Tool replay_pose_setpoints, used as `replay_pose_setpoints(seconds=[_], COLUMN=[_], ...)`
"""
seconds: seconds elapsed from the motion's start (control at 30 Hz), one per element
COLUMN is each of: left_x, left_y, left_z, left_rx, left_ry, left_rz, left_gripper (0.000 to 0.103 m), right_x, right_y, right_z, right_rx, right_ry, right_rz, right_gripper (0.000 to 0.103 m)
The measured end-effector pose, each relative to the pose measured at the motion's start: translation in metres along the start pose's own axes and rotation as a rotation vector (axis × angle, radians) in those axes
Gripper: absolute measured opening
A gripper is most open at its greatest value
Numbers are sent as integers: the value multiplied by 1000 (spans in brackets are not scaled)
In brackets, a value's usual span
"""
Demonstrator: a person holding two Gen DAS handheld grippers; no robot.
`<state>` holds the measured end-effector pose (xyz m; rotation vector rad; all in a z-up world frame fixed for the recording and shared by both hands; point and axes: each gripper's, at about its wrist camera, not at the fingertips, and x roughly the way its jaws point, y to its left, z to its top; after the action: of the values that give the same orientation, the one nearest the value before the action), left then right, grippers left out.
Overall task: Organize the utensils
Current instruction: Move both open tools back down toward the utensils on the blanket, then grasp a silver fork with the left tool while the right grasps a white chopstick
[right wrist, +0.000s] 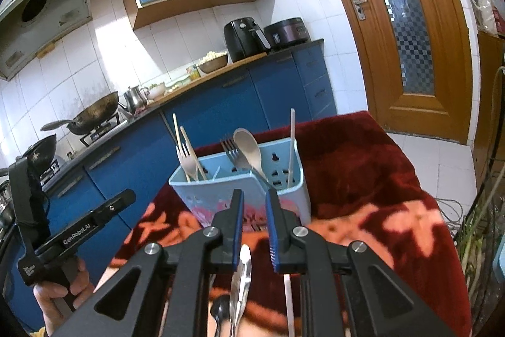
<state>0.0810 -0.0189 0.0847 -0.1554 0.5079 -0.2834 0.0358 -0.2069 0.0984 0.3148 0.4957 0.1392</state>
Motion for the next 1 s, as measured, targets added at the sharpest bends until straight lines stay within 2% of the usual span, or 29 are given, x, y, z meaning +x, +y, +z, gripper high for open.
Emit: replay_pose_setpoints(seconds=[0.67, 1.0], left_x=[0, 15], left_y=[-8, -13], left_z=[-57, -77], left_rx=[65, 97], left_ry=[244, 382], left_rz=[-14, -19], left_gripper=[24, 24], right_x=[-12, -12], right_y=[-24, -42], right_z=[-64, -86], right_rx=[83, 114], right_ry=[144, 202], right_rz=[-37, -62], right_gripper=[21, 22])
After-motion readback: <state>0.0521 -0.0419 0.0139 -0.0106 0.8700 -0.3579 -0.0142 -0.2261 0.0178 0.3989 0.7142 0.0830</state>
